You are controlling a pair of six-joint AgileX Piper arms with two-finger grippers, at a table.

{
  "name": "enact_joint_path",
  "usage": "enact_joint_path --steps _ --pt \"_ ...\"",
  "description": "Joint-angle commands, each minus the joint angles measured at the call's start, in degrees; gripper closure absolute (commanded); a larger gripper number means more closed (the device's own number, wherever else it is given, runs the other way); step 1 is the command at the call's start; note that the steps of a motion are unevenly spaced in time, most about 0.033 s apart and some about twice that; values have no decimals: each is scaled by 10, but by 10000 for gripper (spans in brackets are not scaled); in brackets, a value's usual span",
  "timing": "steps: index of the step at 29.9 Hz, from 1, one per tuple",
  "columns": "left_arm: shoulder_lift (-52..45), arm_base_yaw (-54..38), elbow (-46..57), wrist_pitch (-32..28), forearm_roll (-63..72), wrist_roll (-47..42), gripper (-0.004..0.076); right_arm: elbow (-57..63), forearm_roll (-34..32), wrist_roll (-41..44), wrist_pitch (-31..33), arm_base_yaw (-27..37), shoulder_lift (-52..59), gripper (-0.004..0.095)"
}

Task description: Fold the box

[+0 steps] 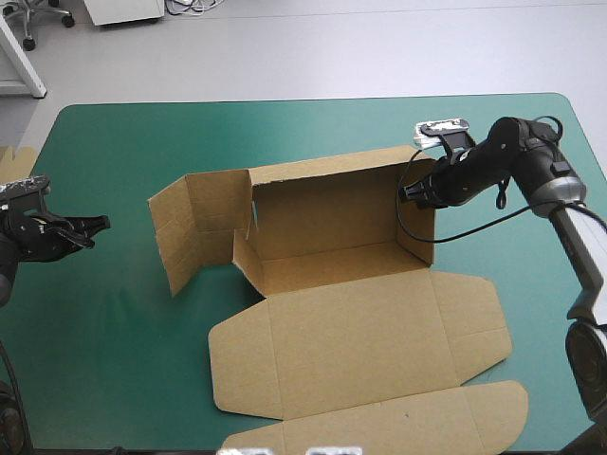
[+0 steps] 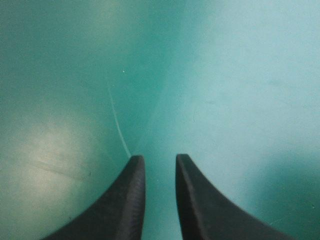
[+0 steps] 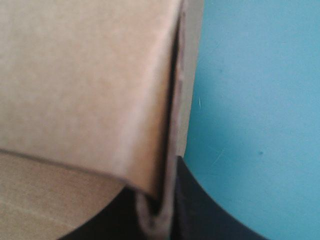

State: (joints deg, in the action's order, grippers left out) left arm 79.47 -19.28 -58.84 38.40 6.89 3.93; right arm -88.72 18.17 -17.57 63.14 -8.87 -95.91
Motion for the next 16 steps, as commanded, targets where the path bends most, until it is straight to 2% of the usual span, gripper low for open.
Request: enact_joint_path --steps 1,3,8,16 --pt "-16 -2 -17 -14 17 11 596 -79 1 20 48 3 28 921" --pt "-16 -2 -17 -13 18 11 599 -115 -13 28 82 3 28 921" --pt "-16 -2 -17 0 15 18 599 -165 -39 51 82 3 32 921" --pt "-16 -1 -17 3 31 35 599 -168 -41 73 82 3 -12 921"
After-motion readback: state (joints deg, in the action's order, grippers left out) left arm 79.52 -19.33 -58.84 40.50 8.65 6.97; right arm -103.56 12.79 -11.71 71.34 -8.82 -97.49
